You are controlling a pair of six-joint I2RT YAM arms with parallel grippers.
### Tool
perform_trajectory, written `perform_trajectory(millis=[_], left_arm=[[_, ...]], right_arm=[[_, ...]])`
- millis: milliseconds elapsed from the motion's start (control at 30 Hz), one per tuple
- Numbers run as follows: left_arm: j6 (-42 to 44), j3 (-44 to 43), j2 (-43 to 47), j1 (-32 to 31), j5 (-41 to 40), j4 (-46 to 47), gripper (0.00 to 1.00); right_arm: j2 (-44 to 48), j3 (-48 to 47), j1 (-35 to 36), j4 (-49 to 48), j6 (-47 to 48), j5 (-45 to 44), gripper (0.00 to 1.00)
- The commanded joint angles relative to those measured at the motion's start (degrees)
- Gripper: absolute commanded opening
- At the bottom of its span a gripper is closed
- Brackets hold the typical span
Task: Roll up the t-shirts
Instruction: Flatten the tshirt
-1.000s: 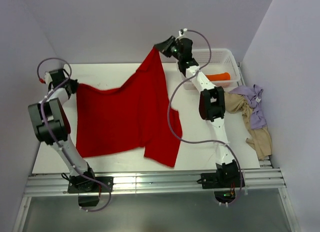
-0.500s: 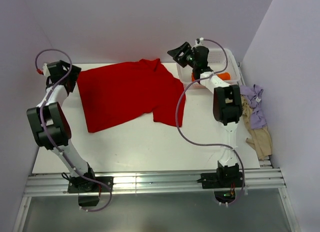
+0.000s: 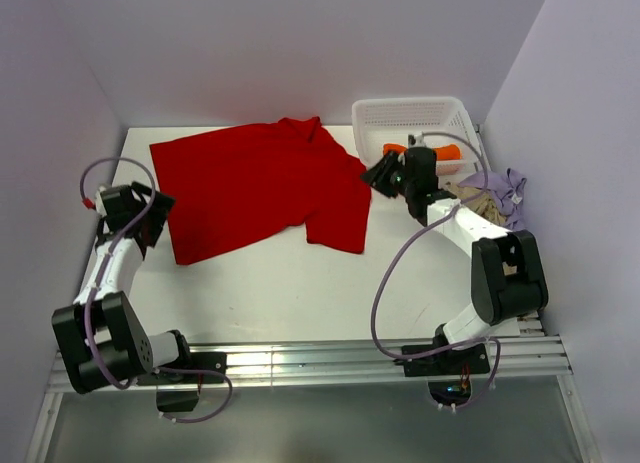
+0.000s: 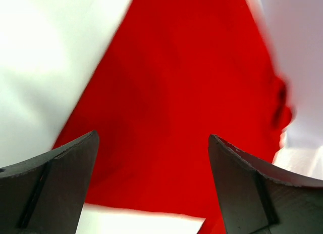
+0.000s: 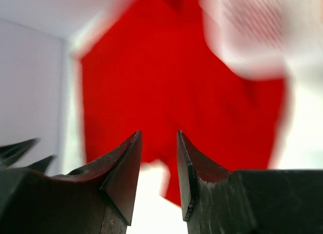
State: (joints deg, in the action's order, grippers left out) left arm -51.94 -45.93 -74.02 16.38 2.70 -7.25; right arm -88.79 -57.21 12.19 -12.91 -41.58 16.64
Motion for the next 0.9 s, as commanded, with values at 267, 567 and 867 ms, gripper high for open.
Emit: perform_trajectory(millis=[267,567,867], left_arm=[[-0.6,11.9,13.2,1.1,3.4,-3.1,0.92],[-2.5,17.6,15.9,1.8,6.4,1.4,0.91],[-1.7,19.3,15.3,3.3,4.2,1.4,0.86]], right_arm=[[9.6,16.1,4.6,12.5,0.9,-10.7,0.45],[8.8,23.5,9.3,8.8,-3.7,-13.0,0.56],[6.0,26.4,10.4,4.7,-4.6,-13.5,0.51]])
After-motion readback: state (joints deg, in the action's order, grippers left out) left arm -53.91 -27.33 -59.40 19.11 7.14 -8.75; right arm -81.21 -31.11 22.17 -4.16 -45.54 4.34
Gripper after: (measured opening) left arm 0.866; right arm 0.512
